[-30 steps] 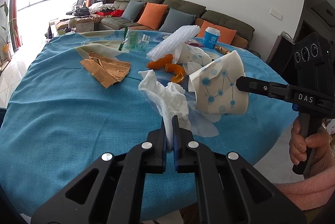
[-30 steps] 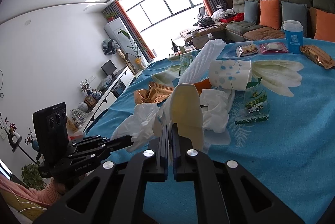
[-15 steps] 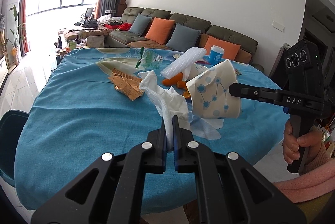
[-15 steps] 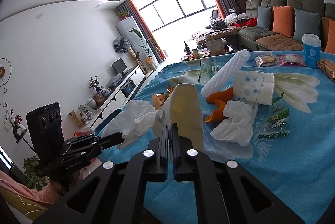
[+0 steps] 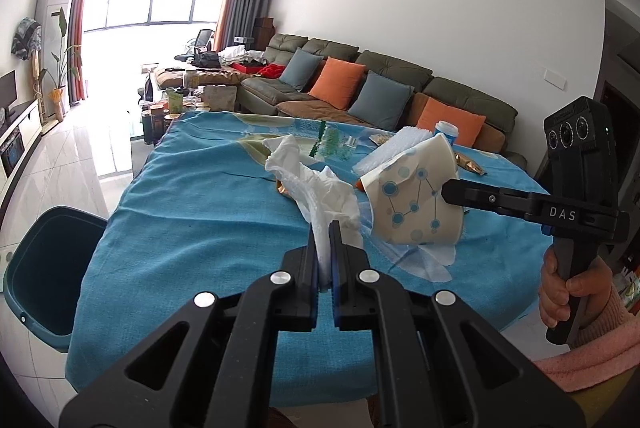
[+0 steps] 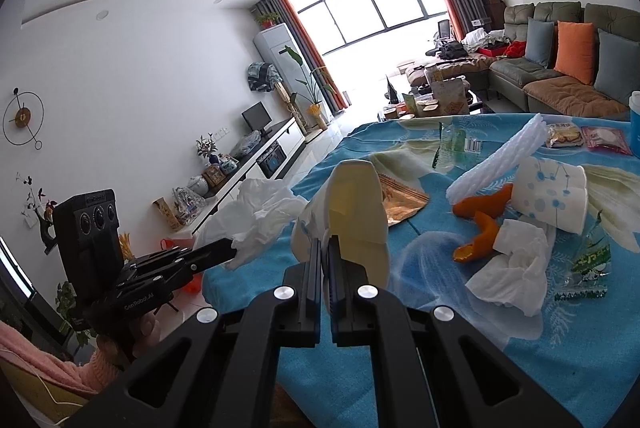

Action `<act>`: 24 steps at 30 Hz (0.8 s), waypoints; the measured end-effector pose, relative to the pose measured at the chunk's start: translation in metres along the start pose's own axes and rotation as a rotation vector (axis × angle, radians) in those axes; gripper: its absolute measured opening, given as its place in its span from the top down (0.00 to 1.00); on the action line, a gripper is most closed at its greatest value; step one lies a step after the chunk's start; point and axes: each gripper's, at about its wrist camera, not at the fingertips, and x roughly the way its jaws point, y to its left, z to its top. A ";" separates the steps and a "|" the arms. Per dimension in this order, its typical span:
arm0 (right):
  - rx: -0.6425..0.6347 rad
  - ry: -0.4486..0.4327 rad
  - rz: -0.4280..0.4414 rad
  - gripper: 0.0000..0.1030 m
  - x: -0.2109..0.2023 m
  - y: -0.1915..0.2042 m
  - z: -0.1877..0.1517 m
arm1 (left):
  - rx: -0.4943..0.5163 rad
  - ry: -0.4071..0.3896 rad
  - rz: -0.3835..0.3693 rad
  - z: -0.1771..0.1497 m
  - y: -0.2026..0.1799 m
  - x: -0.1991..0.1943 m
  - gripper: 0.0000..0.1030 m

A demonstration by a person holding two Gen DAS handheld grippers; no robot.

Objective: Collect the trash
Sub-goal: 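Lift the tissue and paper cup and carry both over the teal bin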

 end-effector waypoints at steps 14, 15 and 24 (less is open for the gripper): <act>-0.071 0.046 0.077 0.98 0.043 0.028 0.014 | -0.079 -0.048 0.114 0.001 0.045 -0.028 0.95; -0.077 0.051 0.083 0.98 0.047 0.030 0.015 | -0.087 -0.052 0.122 0.001 0.048 -0.030 0.95; -0.114 0.088 0.135 0.98 0.082 0.051 0.027 | -0.147 -0.079 0.222 0.002 0.083 -0.047 0.95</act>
